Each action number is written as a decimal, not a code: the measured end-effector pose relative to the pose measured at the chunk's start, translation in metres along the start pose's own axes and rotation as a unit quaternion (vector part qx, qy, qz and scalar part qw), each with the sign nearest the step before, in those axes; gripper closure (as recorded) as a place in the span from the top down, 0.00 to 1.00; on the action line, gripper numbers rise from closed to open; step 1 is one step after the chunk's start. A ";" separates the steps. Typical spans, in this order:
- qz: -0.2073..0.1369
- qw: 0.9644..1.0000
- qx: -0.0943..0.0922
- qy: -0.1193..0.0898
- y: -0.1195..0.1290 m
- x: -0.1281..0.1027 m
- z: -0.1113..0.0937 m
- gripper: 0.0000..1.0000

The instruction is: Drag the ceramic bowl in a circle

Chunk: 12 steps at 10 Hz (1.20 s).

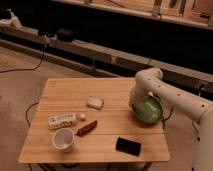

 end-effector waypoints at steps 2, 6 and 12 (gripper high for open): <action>-0.035 0.999 0.004 -0.011 -0.042 -0.005 0.024 0.00; -0.095 0.995 0.025 -0.013 -0.120 -0.016 0.046 0.00; -0.156 0.979 0.093 -0.092 -0.175 -0.129 0.031 0.00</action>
